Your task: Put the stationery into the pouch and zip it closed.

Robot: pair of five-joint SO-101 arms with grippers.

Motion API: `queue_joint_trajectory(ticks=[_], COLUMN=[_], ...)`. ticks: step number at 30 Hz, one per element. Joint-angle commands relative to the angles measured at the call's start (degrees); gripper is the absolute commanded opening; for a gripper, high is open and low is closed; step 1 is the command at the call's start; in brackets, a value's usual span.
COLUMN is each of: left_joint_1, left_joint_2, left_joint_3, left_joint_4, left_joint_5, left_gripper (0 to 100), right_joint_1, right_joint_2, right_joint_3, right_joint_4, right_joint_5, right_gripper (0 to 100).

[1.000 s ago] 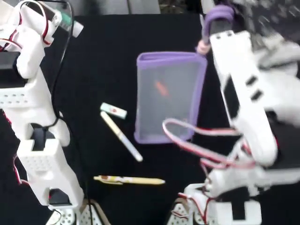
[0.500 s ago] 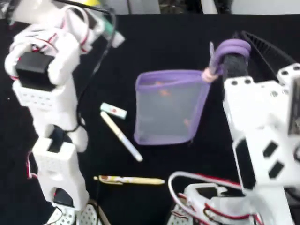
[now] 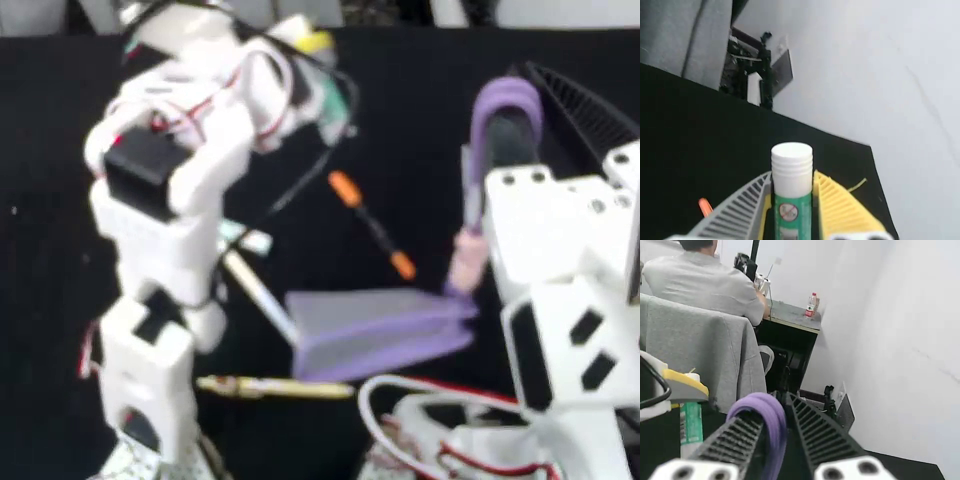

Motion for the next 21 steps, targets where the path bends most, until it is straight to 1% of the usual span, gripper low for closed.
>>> queue_joint_trajectory(ticks=[1, 7, 9, 11, 13, 15, 17, 19, 21], left_joint_1=[2.5, 2.5, 2.6, 4.0, 9.5, 17.3, 22.9, 23.5, 22.0], left_joint_2=[-9.1, -23.1, -27.7, -33.3, -39.6, -46.2, -51.9, -57.1, -62.5], left_joint_3=[-2.4, -2.1, 1.0, 6.9, 16.0, 28.1, 40.4, 52.7, 65.8], left_joint_4=[0.4, 0.4, 0.4, 0.4, 0.4, 0.3, -0.8, -5.5, -13.5], left_joint_5=[-0.7, -6.7, -6.9, -6.8, -6.8, -6.8, -7.2, -7.3, -7.3], left_gripper=[3, 3, 3, 3, 3, 3, 3, 3, 3], right_joint_1=[-0.7, -0.7, -0.6, -0.6, -0.6, -0.6, -0.6, -0.6, -0.6], right_joint_2=[0.2, -0.2, -0.2, -0.2, -0.1, -0.2, -0.2, -0.1, 0.1], right_joint_3=[6.7, 17.8, 19.1, 19.9, 19.9, 19.9, 19.9, 19.9, 19.9], right_joint_4=[-6.2, -14.5, -15.7, -16.4, -16.4, -16.4, -16.4, -16.4, -16.5], right_joint_5=[-0.5, -0.9, -0.9, -0.9, -0.9, -0.9, -0.9, -0.9, -0.9], right_gripper=[1.1, 1.1, 1.1, 1.1, 1.1, 1.1, 1.1, 1.1, 1.1])
